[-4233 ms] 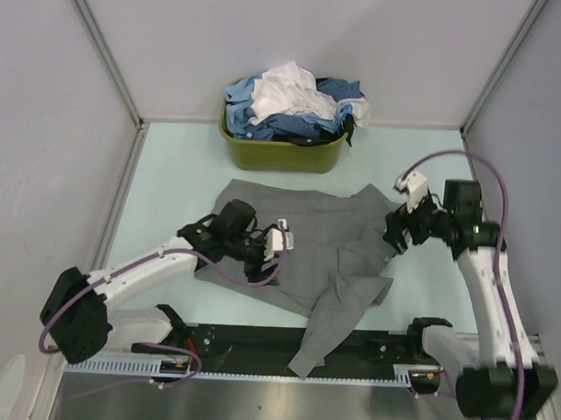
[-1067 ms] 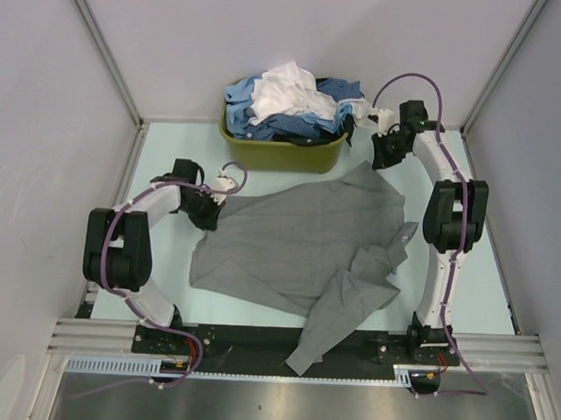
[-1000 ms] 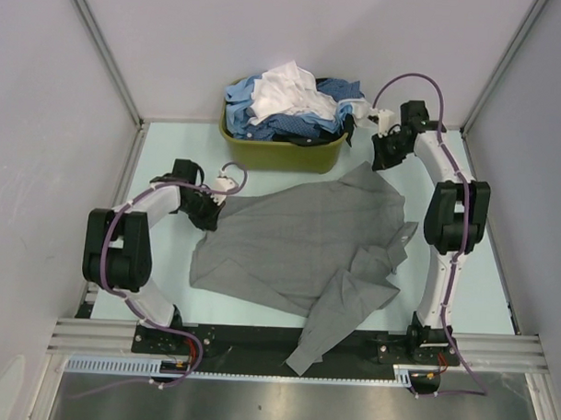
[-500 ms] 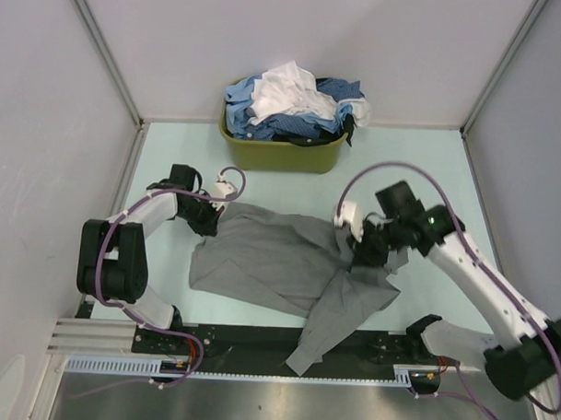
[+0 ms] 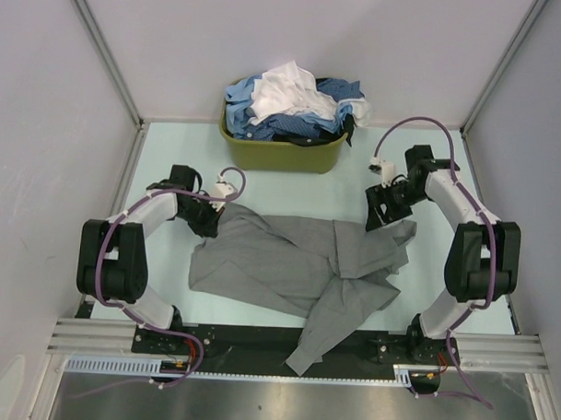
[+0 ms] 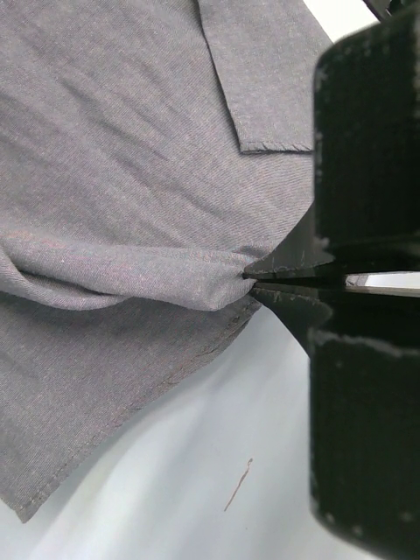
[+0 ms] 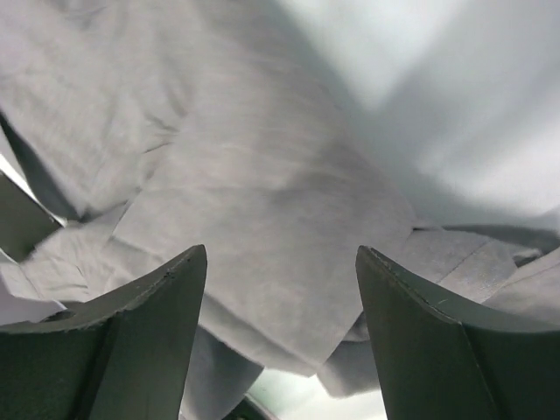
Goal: Fold and stack the long sleeve shirts
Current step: Flatten the shirt out
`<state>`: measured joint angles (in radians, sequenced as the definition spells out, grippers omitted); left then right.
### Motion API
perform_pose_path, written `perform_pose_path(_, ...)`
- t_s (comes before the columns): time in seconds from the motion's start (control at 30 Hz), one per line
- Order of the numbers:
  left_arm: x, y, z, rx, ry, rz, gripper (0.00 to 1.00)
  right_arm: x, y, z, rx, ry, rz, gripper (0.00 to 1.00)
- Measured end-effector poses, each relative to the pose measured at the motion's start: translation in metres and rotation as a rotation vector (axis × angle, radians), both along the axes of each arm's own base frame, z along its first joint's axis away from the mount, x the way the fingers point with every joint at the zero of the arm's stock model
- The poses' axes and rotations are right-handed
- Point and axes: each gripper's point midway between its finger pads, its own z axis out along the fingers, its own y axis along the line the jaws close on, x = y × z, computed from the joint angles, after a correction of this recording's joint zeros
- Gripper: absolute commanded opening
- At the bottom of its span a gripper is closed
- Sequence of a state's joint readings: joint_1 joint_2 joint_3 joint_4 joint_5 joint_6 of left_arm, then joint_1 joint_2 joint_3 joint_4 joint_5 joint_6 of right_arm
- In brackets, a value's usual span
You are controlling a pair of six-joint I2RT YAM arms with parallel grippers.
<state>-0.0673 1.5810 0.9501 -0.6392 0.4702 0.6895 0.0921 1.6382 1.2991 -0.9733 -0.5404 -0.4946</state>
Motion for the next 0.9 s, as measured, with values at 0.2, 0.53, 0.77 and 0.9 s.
perform_pose_path(0.2,0.000,-0.001,0.000,-0.004,0.001,-0.001,0.07,0.007,-0.021,-0.025,-0.006,0.127,-0.160,0.81)
perform_pose_path(0.53,0.000,-0.001,0.000,-0.005,0.000,-0.001,0.06,0.002,-0.007,-0.066,0.088,0.359,-0.249,0.66)
perform_pose_path(0.77,0.000,-0.001,0.000,-0.004,0.000,-0.001,0.06,0.003,0.006,-0.049,0.194,0.386,-0.263,0.20)
perform_pose_path(0.9,0.000,-0.001,0.000,-0.004,0.000,-0.001,0.04,0.004,0.007,-0.015,0.250,0.310,-0.268,0.07)
